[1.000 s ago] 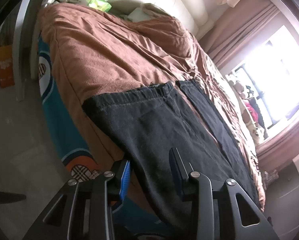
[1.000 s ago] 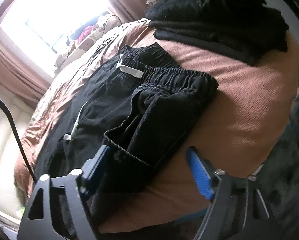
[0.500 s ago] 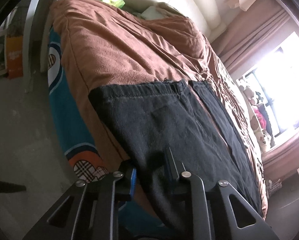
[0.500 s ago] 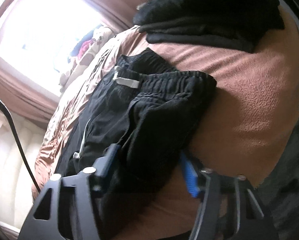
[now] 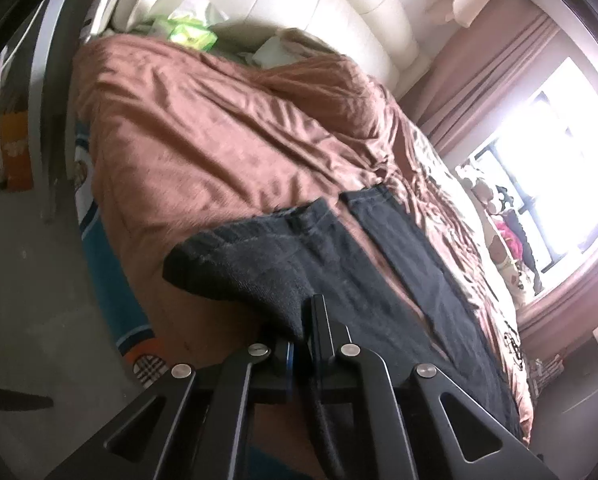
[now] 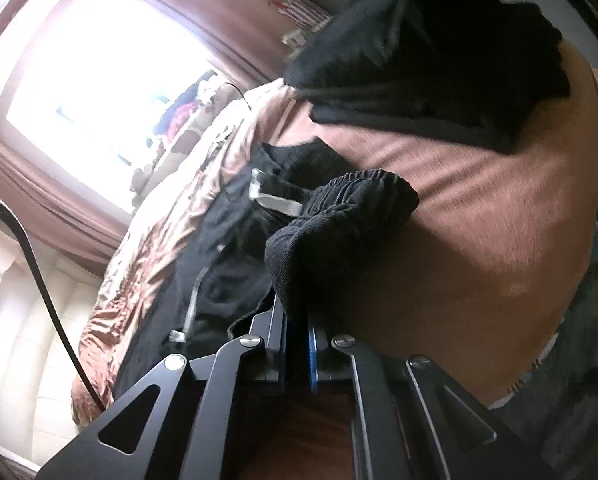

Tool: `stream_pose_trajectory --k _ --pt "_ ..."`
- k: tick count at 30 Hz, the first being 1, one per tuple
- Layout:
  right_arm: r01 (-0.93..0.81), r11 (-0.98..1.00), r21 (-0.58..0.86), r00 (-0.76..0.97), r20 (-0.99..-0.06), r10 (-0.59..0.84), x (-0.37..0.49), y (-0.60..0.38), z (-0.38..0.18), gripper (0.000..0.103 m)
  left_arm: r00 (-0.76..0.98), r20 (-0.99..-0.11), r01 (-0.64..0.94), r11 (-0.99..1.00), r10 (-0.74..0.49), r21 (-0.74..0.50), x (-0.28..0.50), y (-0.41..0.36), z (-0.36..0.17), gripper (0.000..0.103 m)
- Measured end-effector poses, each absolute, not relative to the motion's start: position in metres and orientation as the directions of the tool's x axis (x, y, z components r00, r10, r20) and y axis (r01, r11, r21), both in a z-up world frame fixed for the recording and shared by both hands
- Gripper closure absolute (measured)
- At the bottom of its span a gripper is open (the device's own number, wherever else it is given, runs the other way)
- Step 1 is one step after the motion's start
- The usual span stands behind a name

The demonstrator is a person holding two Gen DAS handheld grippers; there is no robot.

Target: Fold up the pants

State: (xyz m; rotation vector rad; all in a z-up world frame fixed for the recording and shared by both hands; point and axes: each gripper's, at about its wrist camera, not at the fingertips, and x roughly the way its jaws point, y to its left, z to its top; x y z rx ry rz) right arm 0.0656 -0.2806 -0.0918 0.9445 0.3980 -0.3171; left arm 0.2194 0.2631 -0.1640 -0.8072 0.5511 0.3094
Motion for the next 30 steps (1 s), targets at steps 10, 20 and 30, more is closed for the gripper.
stream_pose_trajectory --k 10,20,30 --pt "0.397 0.631 0.666 0.901 -0.413 -0.13 0.08 -0.271 -0.054 0.099 0.842 -0.536 -0.427 0.684 0.062 -0.592 0.25 0.261 -0.125 0.097" --pt "0.383 0.672 0.634 0.911 -0.382 -0.158 0.105 -0.269 -0.035 0.099 0.856 -0.51 -0.409 0.716 0.085 -0.566 0.291 0.257 -0.086 0.097" --pt "0.384 0.695 0.608 0.907 -0.391 -0.158 0.141 -0.272 -0.022 0.099 0.86 -0.505 -0.395 0.731 0.081 -0.556 0.338 0.25 -0.072 0.097"
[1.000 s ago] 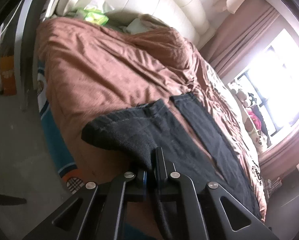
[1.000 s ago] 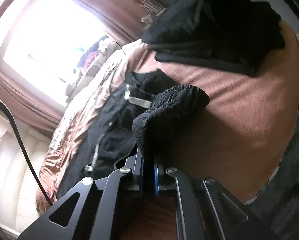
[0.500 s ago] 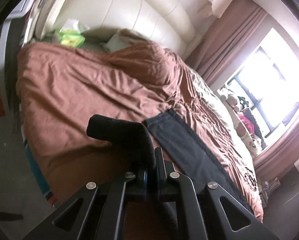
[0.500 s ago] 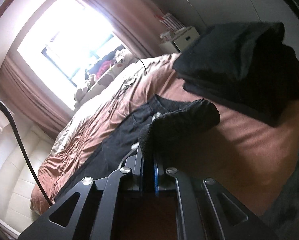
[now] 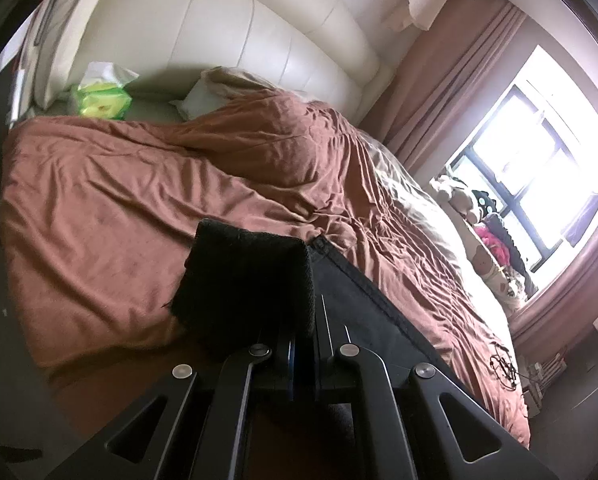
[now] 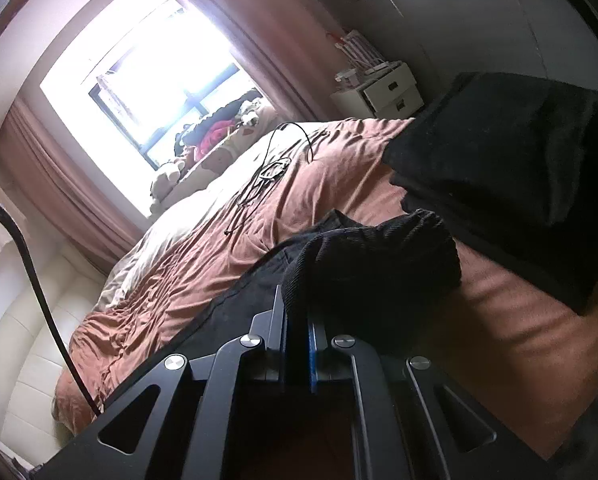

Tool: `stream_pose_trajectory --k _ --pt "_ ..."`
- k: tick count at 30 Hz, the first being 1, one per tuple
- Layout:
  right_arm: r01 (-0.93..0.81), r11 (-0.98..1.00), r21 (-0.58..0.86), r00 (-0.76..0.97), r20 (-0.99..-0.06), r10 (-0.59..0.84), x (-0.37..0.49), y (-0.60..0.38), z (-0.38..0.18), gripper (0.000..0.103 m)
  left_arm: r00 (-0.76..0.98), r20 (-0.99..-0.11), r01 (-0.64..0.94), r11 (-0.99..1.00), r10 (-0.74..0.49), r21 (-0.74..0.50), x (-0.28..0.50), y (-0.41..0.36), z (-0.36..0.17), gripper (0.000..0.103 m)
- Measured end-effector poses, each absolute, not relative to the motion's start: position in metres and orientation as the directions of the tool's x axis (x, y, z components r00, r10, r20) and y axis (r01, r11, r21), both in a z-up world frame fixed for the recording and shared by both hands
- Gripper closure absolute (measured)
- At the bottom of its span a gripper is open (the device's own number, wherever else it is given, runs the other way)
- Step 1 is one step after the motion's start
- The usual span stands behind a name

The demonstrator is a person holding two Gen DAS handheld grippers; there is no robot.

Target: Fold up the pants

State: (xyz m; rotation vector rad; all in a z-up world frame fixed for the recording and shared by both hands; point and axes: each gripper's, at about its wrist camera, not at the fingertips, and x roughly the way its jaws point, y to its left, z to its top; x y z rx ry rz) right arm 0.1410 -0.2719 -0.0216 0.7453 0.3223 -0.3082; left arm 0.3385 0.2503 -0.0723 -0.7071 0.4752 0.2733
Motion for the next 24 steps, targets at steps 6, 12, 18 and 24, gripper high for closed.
stream_pose_trajectory --k 6,12,18,24 --pt "0.4 0.693 0.6 0.901 -0.397 -0.177 0.166 -0.276 -0.014 0.099 0.857 -0.508 -0.398 0.737 0.086 -0.546 0.374 0.248 -0.067 0.097" --pt "0.413 0.696 0.588 0.896 -0.399 -0.195 0.193 -0.277 -0.007 0.099 0.861 -0.503 -0.39 0.74 0.082 -0.548 0.416 0.248 -0.06 0.097" --pt "0.432 0.699 0.57 0.884 -0.419 -0.205 0.232 -0.279 -0.003 0.099 0.86 -0.505 -0.376 0.765 0.077 -0.523 0.466 0.239 -0.055 0.097" --pt "0.448 0.707 0.547 0.873 -0.437 -0.215 0.272 -0.28 -0.001 0.099 0.843 -0.531 -0.395 0.766 0.083 -0.507 0.513 0.235 -0.065 0.097"
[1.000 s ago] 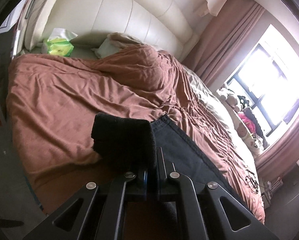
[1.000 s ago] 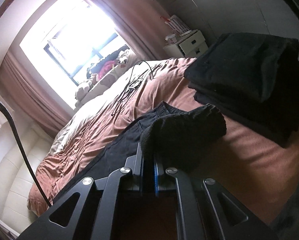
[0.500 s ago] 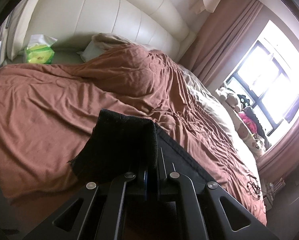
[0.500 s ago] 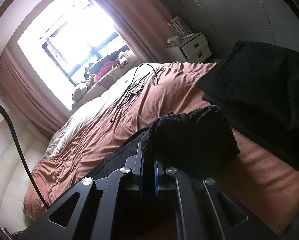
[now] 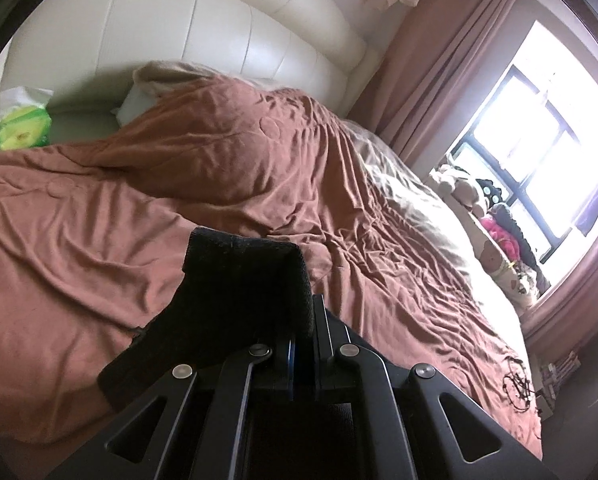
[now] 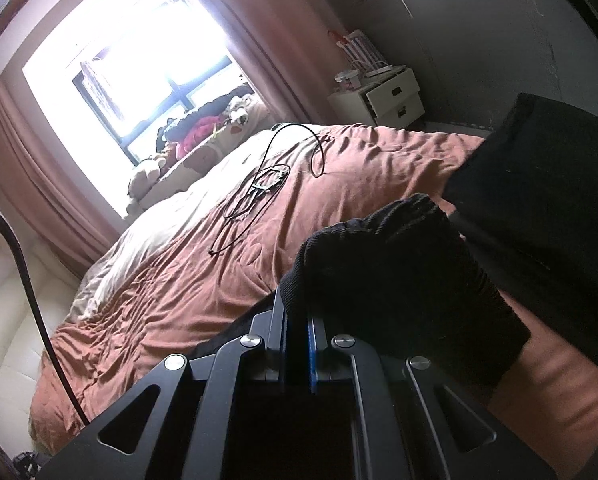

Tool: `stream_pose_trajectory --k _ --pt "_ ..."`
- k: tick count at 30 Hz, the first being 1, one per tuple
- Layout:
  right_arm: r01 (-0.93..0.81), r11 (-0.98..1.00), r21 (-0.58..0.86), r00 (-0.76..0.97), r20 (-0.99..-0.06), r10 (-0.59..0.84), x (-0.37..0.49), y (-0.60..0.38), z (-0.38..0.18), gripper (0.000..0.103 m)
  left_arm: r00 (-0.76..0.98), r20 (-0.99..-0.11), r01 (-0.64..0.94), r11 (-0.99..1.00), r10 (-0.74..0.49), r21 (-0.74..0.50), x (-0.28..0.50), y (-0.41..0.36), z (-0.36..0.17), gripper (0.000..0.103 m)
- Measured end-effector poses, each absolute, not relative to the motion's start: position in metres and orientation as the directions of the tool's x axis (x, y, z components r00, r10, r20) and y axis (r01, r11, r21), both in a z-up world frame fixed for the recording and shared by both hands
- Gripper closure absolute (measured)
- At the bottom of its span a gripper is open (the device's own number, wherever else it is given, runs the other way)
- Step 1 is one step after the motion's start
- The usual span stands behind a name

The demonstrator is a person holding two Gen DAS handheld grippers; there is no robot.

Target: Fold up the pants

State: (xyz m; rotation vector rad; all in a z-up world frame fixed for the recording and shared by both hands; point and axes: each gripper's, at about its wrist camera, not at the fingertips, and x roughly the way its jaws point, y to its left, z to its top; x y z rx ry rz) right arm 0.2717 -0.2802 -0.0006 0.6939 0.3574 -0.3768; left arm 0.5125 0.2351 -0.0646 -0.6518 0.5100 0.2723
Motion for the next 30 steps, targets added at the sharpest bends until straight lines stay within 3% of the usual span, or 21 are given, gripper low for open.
stream_pose_trajectory --k 26,30 --pt "0.582 0.683 0.44 0.755 -0.605 -0.254 0.439 -0.287 -0.017 0.1 0.714 -0.689 -0.495 0.785 0.124 -0.372 0.662 0.227 -0.141 0.097" --pt "0.598 0.682 0.422 0.736 -0.626 -0.258 0.455 -0.285 -0.024 0.098 0.666 -0.738 -0.506 0.79 0.104 -0.346 0.679 0.229 -0.156 0.093"
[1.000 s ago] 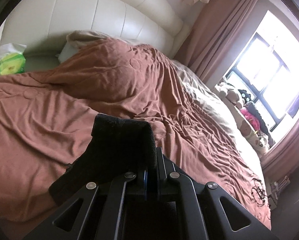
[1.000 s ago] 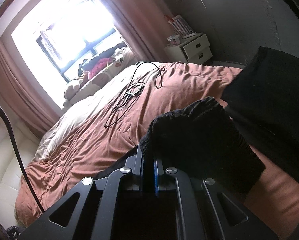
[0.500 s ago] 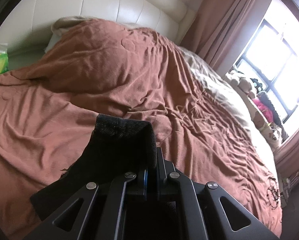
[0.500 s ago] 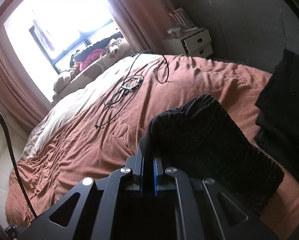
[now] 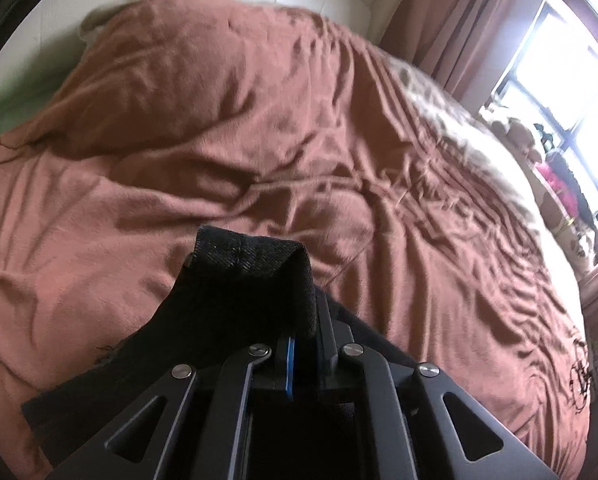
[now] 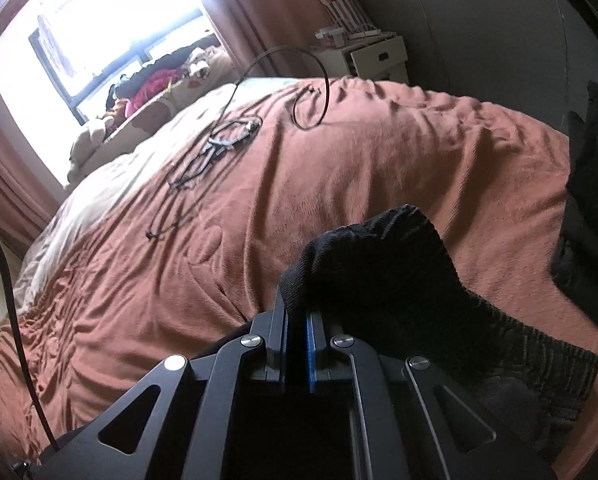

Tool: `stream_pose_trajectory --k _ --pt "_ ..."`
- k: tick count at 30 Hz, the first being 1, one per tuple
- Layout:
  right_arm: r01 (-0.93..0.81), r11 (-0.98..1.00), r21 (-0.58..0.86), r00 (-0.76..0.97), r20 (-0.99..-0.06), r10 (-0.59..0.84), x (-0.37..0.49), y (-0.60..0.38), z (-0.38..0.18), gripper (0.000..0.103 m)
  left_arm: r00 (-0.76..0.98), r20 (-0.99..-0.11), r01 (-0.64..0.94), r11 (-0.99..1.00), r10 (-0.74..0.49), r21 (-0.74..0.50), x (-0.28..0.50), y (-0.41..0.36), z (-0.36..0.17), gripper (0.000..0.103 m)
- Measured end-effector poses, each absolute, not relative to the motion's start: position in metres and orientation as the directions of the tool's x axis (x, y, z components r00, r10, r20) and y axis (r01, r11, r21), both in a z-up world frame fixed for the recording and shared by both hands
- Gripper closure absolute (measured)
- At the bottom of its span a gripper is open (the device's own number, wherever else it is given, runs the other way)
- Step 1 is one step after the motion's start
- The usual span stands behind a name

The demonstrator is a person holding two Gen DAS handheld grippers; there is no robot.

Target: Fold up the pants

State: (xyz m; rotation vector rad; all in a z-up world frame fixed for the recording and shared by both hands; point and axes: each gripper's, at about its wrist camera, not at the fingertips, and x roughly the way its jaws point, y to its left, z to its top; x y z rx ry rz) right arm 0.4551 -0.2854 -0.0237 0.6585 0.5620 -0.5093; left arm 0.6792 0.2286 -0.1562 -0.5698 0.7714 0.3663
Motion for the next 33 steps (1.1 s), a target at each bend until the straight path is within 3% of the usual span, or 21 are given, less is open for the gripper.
stream_pose_trajectory --k 2,3,4,5,6,7,8,9,26,30,33 --pt "0.59 0.688 0.422 0.733 -0.638 -0.237 0.458 -0.285 -0.027 0.096 0.651 -0.754 -0.506 0.789 0.085 -0.348 0.681 0.231 -0.16 0.09" --pt "0.583 0.697 0.419 0.73 -0.646 -0.222 0.459 -0.284 -0.028 0.094 0.648 -0.758 -0.502 0.793 0.08 -0.345 0.681 0.231 -0.159 0.084" --pt "0.573 0.704 0.42 0.732 -0.648 -0.21 0.457 -0.284 -0.028 0.092 0.646 -0.759 -0.5 0.799 0.086 -0.335 0.68 0.232 -0.158 0.068" --pt "0.558 0.714 0.423 0.738 -0.646 -0.195 0.455 -0.283 -0.027 0.086 0.645 -0.756 -0.503 0.806 0.109 -0.313 0.676 0.233 -0.153 0.058" --pt "0.547 0.72 0.427 0.744 -0.641 -0.186 0.451 -0.286 -0.026 0.075 0.652 -0.748 -0.503 0.81 0.125 -0.302 0.673 0.234 -0.149 0.041" --pt "0.537 0.726 0.429 0.753 -0.633 -0.182 0.448 -0.286 -0.024 0.069 0.671 -0.729 -0.494 0.815 0.135 -0.303 0.668 0.237 -0.143 0.034" --pt "0.527 0.737 0.424 0.76 -0.623 -0.185 0.443 -0.285 -0.02 0.057 0.682 -0.718 -0.486 0.819 0.136 -0.306 0.666 0.239 -0.139 0.033" --pt "0.52 0.745 0.418 0.766 -0.614 -0.19 0.438 -0.286 -0.018 0.052 0.69 -0.711 -0.478 0.823 0.135 -0.307 0.663 0.242 -0.134 0.032" --pt "0.42 0.834 0.357 0.782 -0.609 -0.134 0.353 -0.266 -0.008 0.052 0.654 -0.743 -0.49 0.828 0.142 -0.273 0.554 0.267 -0.117 0.032" --pt "0.435 0.826 0.359 0.78 -0.608 -0.147 0.317 -0.266 -0.01 0.042 0.655 -0.744 -0.484 0.828 0.128 -0.283 0.526 0.273 -0.113 0.032" --pt "0.454 0.813 0.363 0.776 -0.61 -0.161 0.294 -0.268 -0.013 0.041 0.652 -0.749 -0.481 0.827 0.117 -0.29 0.509 0.274 -0.114 0.032"
